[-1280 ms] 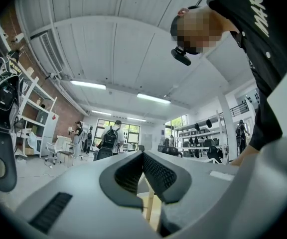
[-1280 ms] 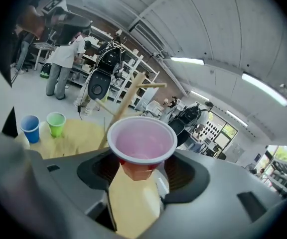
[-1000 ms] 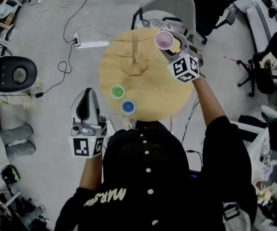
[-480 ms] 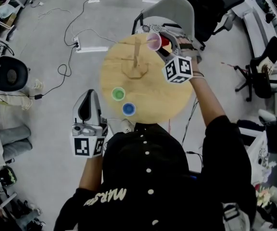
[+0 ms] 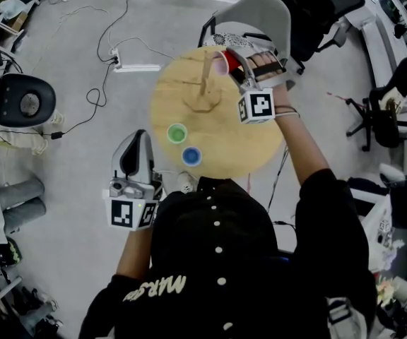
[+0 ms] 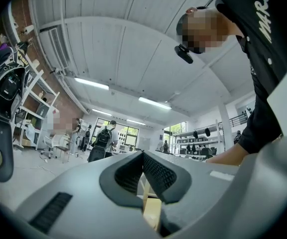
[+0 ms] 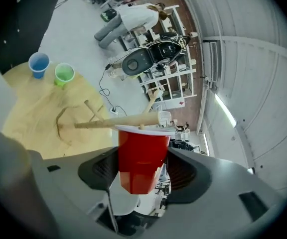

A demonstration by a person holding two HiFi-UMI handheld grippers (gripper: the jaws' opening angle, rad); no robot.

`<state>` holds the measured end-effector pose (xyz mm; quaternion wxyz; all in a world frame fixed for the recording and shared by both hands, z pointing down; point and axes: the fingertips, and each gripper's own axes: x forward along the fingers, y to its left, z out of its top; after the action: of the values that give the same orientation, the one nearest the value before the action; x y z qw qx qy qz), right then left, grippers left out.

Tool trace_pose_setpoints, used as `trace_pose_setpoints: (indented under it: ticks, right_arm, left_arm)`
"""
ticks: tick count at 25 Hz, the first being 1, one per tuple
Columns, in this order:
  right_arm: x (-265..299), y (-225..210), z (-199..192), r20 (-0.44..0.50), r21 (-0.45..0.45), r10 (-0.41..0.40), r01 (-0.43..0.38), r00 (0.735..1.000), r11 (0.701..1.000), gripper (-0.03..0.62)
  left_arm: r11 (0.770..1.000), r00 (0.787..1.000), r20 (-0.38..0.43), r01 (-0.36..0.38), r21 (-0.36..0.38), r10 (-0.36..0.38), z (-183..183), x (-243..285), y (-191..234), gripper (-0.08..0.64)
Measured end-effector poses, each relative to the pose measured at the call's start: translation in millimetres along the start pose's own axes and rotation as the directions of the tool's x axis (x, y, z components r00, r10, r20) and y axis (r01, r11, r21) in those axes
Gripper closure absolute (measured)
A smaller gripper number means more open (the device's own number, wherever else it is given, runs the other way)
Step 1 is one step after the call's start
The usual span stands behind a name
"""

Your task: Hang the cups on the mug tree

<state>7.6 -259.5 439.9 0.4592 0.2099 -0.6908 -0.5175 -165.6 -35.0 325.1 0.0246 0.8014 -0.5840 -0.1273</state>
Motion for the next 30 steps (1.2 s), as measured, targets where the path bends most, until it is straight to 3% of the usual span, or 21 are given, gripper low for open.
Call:
trace_pose_setpoints:
  ticks: [7,16,19,26,28,30]
  right_arm:
    - [1,14,6,0.004,-0.101,0.004,-0.003,1.0,0.995,0.31]
    - [2,18,15,0.035,-0.071,0.006,-0.003,0.999,0.997,0.253]
    - [-6,19,17,0.056,-0.004,0.012,-0.012,0.998,1.0,0.186]
    - [-41,17,19,0.081,0.19,-0.012,-0.004,0.997,0.982,0.175]
    - [-55,18,18,0.094,0.287,-0.031,0.003,0.995,0.958,0.175]
    - [-73,19,16,0.121,0.445,-0.053,-0.007,0.991,0.896,0.176]
  left_arm:
    - [1.0,1.0,-0.008,0.003,-0.007,-0.003,-3,-2,-2,0.558]
    - [1.0,1.0,-0.026,-0.011,-0.017,0.011,-7,3,3,0.558]
    - [1.0,0.999,-0.028,-0.016,-0.013,0.015,-6,4,3,0.558]
    - [1.0,0.999,-0.029,-0.023,0.0,0.023,-5,8,10,0.558]
    - [1.0,0.999,-0.027,-0.026,0.009,0.026,-5,11,12,0.558]
    - [0.999,0.999,-0.027,-0.034,0.016,0.034,-3,13,14,0.558]
